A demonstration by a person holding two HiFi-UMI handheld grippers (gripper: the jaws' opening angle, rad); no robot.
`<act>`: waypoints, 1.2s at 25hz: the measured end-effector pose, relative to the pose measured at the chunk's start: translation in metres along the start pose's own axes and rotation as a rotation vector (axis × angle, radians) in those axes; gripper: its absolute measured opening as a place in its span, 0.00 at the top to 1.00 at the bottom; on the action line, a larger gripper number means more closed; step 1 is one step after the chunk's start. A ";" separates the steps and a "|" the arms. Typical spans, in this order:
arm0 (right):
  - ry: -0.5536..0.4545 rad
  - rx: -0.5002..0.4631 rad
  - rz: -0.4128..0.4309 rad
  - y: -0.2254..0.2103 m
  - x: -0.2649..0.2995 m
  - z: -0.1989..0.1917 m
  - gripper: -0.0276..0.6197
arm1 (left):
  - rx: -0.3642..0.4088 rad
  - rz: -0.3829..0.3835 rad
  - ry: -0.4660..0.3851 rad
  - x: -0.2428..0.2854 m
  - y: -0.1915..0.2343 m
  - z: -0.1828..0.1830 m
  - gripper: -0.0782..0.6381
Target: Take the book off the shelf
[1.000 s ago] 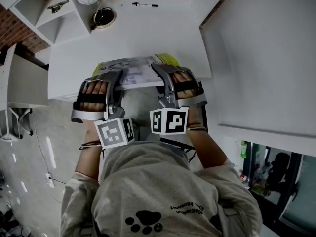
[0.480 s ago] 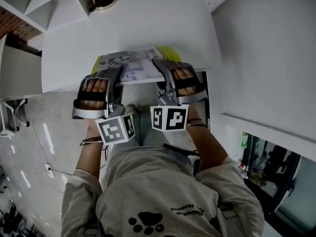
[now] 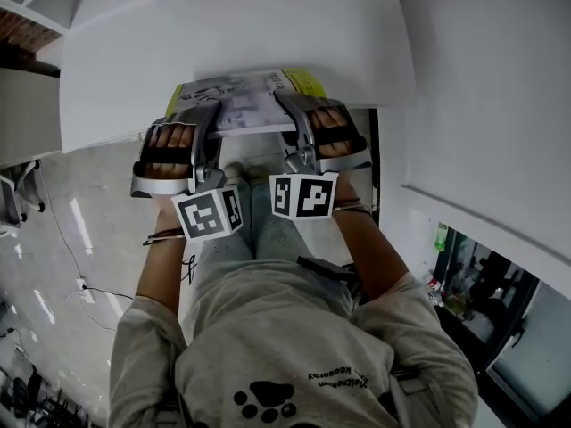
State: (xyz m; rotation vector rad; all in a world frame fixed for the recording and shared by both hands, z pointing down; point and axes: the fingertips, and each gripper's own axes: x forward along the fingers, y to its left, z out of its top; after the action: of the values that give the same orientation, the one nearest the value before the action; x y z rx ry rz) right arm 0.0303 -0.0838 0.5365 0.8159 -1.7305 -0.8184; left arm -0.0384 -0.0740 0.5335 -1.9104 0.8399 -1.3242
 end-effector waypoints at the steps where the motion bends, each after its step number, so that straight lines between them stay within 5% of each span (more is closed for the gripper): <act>1: 0.000 -0.001 0.005 0.002 0.001 0.000 0.81 | -0.003 -0.006 0.001 0.001 -0.002 -0.001 0.77; 30: 0.049 -0.047 0.202 0.049 0.107 -0.046 0.82 | -0.042 -0.212 0.063 0.115 -0.047 -0.031 0.77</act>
State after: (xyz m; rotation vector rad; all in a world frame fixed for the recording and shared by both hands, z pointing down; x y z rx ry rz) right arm 0.0393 -0.1529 0.6422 0.6133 -1.7123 -0.6945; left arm -0.0290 -0.1435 0.6404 -2.0452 0.7153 -1.5096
